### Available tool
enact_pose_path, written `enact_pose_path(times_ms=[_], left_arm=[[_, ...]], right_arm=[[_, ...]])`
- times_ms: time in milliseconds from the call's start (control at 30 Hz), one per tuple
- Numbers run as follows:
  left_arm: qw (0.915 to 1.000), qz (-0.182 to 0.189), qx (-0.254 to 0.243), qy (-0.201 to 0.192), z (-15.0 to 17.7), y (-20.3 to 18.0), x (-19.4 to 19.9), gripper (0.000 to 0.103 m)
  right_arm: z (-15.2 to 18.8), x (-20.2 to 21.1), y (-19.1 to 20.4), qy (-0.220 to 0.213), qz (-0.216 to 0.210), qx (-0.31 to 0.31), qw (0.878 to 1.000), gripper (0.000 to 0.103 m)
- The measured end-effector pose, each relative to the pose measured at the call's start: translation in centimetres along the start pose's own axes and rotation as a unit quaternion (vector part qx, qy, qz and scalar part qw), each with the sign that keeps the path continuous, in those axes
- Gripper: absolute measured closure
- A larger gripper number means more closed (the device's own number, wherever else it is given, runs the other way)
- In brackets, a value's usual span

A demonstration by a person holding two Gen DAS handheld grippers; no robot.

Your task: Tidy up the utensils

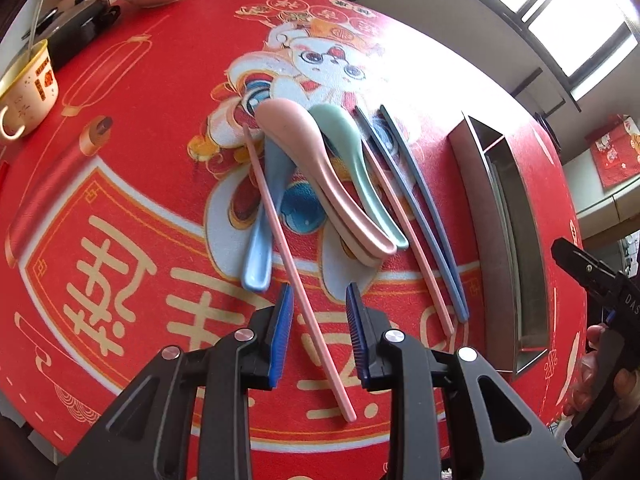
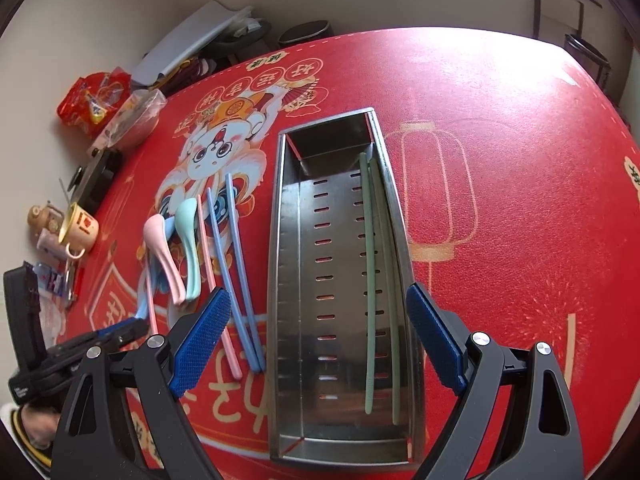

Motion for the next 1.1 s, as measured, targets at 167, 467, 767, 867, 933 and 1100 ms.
enact_pose_path(times_ms=[167, 467, 767, 867, 933, 1100], left_arm=[[0.9995, -0.006, 0.023, 0.018, 0.5, 0.5, -1.4, 0.085], [0.9993, -0.025, 0.028, 0.000, 0.1, 1.0, -2.1, 0.090], [0.9996, -0.027, 0.008, -0.005, -0.4, 0.3, -2.5, 0.089], [0.9993, -0.036, -0.006, -0.006, -0.5, 0.0, -2.7, 0.089], [0.9991, -0.038, -0.017, -0.008, -0.5, -0.2, -2.7, 0.090], [0.9995, -0.029, -0.006, -0.012, -0.1, 0.9, -2.2, 0.094]], right_arm=[[-0.5, 1.2, -0.2, -0.026, 0.005, 0.010, 1.000, 0.017], [-0.4, 2.0, -0.8, -0.032, 0.004, 0.012, 0.999, 0.017], [0.3, 1.7, -0.3, -0.021, -0.006, 0.007, 1.000, 0.016], [0.5, 1.7, 0.2, -0.021, -0.005, 0.012, 1.000, 0.016], [0.5, 1.7, 0.4, -0.021, -0.004, 0.014, 1.000, 0.017], [0.6, 1.8, 1.2, -0.025, -0.002, 0.015, 1.000, 0.016]])
Point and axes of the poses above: each gripper's, at about its wrist camera, not at the fingertips, and x roughly against the way its jaws point, y to its left, z to its underside, the point moved 4 cm from there along -x, roughly the way its jaws point, and after that the axes turned 3 degrees about -y, right-handed, at the moved point
